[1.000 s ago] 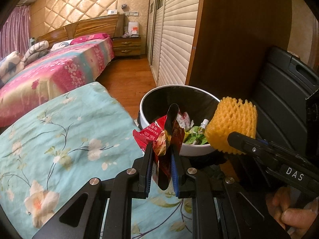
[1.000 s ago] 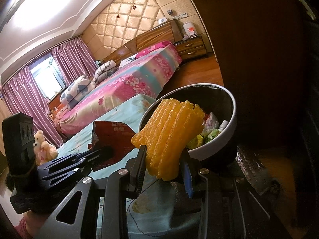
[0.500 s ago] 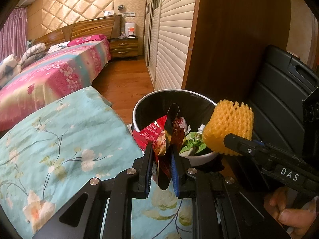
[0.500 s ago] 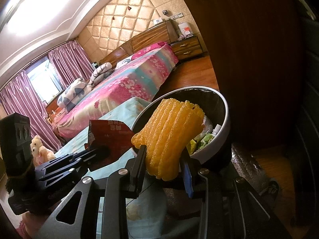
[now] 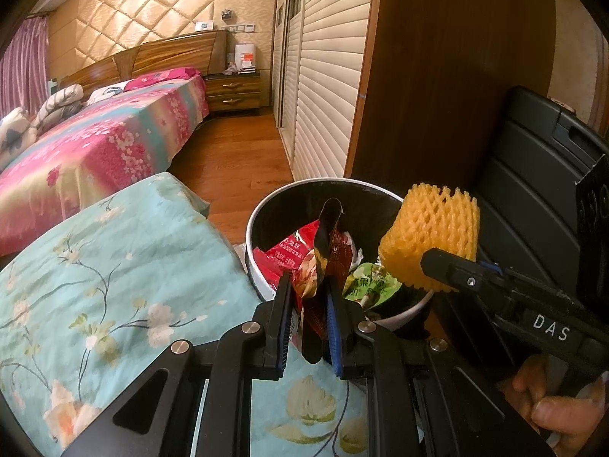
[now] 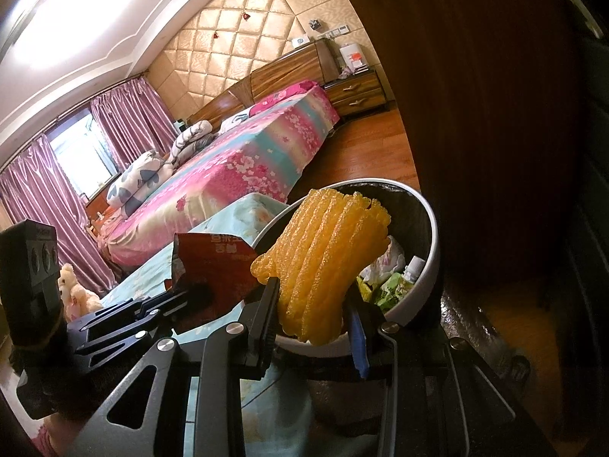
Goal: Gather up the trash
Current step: 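Carry the red wrapper with the left tool while the right tool carries the foam net over the bin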
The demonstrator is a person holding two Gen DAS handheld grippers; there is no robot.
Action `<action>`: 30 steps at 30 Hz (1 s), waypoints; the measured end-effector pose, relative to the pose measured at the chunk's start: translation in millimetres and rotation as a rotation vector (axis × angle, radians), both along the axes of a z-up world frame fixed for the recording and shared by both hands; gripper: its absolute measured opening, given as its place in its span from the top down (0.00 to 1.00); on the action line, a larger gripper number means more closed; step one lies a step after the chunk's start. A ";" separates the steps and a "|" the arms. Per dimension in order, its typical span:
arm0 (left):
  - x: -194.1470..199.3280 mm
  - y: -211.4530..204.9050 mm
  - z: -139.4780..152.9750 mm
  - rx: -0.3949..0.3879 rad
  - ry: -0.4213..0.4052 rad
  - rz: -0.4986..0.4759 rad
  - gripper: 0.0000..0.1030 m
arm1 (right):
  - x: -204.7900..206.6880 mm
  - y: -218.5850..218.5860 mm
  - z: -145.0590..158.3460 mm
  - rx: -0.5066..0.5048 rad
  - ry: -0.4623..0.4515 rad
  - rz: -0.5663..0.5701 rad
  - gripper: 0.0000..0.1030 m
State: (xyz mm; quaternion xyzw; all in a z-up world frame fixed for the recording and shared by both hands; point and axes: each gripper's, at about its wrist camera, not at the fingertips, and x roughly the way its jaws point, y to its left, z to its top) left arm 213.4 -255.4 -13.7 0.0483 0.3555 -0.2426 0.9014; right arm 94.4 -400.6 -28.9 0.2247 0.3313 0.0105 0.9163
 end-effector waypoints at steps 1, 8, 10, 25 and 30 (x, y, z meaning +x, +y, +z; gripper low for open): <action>1.1 -0.3 0.0 0.000 0.000 0.000 0.85 | 1.2 -0.7 0.0 0.000 0.000 0.000 0.68; 7.5 -4.1 -1.3 0.008 -0.001 -0.007 0.85 | 8.8 -5.9 -2.5 0.003 0.005 -0.010 0.68; 9.7 -4.5 -1.7 0.010 0.000 -0.008 0.85 | 11.0 -6.7 -3.0 0.003 0.009 -0.012 0.68; 30.0 -17.8 -6.2 0.028 0.011 -0.015 0.85 | 28.3 -14.7 -7.1 -0.005 0.056 -0.016 0.68; 30.9 -18.9 -6.9 0.033 0.012 -0.017 0.85 | 31.5 -15.0 -6.6 -0.009 0.063 -0.017 0.68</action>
